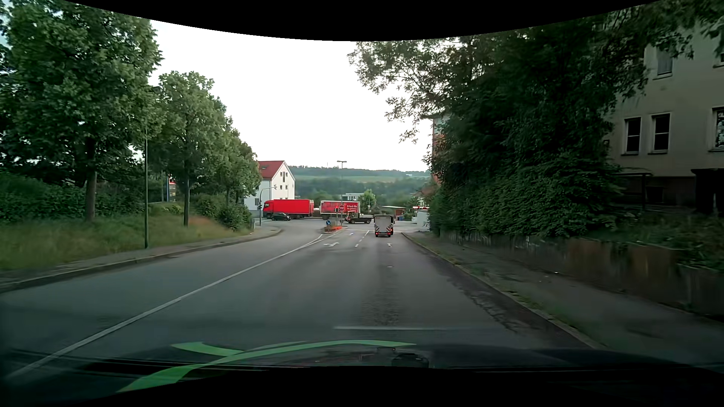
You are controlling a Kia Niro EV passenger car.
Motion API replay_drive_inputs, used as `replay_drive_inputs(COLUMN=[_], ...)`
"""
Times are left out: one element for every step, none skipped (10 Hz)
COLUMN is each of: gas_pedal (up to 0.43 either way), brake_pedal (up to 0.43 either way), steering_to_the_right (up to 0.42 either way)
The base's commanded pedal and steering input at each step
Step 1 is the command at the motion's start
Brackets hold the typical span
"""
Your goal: Follow the waypoints while adhering to traffic rules and regulations
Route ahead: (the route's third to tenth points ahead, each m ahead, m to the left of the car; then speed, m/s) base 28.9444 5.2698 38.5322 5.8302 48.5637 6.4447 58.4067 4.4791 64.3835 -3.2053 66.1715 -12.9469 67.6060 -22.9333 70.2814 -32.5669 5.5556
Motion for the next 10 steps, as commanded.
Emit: replay_drive_inputs(gas_pedal=[0.000, 0.000, 0.000, 0.000, 0.000, 0.000, 0.000, 0.000, 0.000, 0.000], brake_pedal=[0.000, 0.000, 0.000, 0.000, 0.000, 0.000, 0.000, 0.018, 0.061, 0.091], steering_to_the_right=[-0.003, 0.000, 0.002, 0.002, 0.002, 0.001, 0.001, 0.001, 0.001, 0.000])
